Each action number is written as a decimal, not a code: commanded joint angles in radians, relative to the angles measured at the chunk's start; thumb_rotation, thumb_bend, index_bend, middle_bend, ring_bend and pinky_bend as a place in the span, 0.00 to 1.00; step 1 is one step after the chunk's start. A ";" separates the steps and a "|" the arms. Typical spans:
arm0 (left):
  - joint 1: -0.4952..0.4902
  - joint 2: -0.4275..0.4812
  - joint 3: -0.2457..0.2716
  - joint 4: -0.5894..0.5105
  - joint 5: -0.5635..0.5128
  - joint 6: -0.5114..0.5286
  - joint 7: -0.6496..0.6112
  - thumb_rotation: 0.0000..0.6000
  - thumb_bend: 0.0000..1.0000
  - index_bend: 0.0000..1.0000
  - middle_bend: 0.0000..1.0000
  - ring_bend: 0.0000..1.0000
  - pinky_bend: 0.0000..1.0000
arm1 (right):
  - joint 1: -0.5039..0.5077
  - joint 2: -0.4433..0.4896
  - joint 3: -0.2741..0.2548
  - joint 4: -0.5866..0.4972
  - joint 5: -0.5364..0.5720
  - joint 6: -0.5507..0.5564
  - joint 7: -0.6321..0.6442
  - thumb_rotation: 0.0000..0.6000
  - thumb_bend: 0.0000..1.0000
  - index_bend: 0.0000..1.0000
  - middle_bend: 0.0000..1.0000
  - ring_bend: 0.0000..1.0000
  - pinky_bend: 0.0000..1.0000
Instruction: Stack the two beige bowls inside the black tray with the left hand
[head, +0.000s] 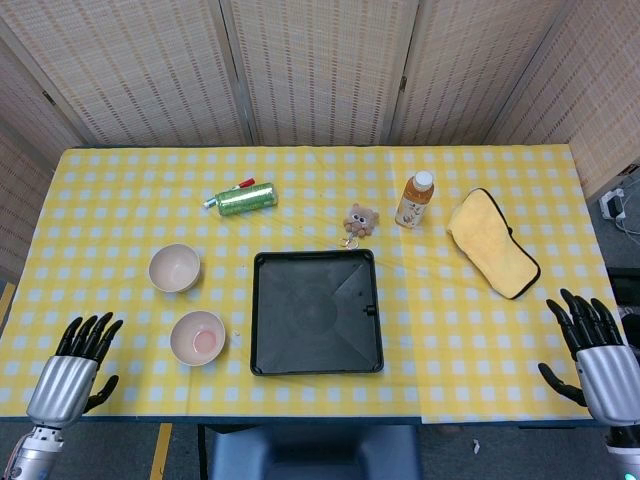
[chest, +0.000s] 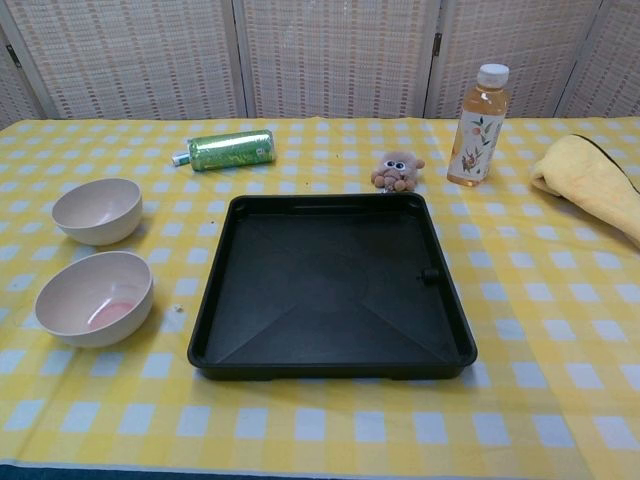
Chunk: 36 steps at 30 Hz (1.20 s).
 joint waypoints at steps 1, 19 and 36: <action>-0.006 -0.015 0.013 0.016 0.032 -0.002 -0.010 1.00 0.35 0.05 0.40 0.39 0.48 | 0.002 -0.002 0.003 -0.011 0.006 -0.008 -0.007 1.00 0.28 0.00 0.00 0.00 0.00; -0.061 -0.133 0.053 0.180 0.174 0.016 -0.278 1.00 0.35 0.45 1.00 1.00 1.00 | -0.001 -0.003 -0.005 -0.012 -0.006 -0.010 -0.020 1.00 0.28 0.00 0.00 0.00 0.00; -0.112 -0.277 0.007 0.267 0.093 -0.097 -0.153 1.00 0.32 0.48 1.00 1.00 1.00 | 0.016 0.003 0.000 -0.022 0.008 -0.043 -0.018 1.00 0.28 0.00 0.00 0.00 0.00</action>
